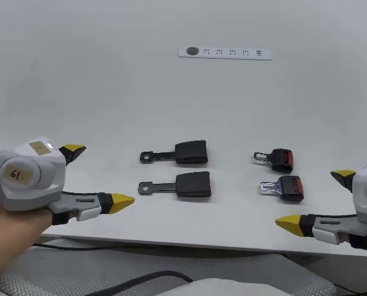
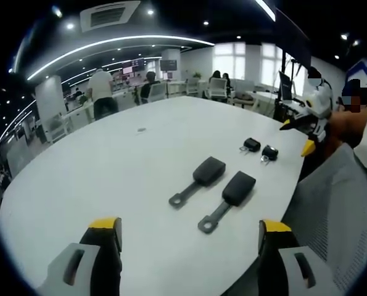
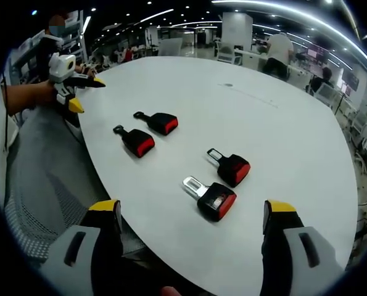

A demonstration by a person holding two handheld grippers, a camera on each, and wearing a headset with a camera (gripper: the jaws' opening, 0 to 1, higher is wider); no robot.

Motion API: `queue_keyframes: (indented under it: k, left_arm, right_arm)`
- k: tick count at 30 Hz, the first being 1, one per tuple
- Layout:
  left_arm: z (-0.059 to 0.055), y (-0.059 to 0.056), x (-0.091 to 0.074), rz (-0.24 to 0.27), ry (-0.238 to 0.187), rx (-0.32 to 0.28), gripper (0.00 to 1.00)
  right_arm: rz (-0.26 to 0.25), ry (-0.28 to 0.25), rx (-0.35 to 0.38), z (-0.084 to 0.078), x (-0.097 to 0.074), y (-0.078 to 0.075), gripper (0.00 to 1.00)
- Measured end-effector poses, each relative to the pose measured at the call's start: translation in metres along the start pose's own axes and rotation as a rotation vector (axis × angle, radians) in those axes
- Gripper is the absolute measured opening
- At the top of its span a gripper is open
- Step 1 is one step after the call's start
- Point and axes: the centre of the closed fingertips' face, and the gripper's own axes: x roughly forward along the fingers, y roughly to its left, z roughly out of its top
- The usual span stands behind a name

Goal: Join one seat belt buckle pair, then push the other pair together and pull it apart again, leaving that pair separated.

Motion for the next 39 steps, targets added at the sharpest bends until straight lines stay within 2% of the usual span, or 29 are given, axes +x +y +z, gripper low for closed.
queue_keyframes:
  k: [17, 25, 39]
  left_arm:
    - [-0.0011, -0.0029, 0.0005, -0.003, 0.008, 0.011, 0.92]
    - [-0.0042, 0.0006, 0.0022, -0.005, 0.010, 0.015, 0.92]
    - [-0.0021, -0.0037, 0.0020, -0.008, 0.016, 0.023, 0.91]
  right_arm:
    - [0.003, 0.004, -0.003, -0.0011, 0.0002, 0.0024, 0.96]
    - [0.000, 0.004, -0.006, -0.0011, 0.0006, 0.0026, 0.96]
    - [0.001, 0.004, -0.011, -0.0003, 0.0004, 0.0021, 0.96]
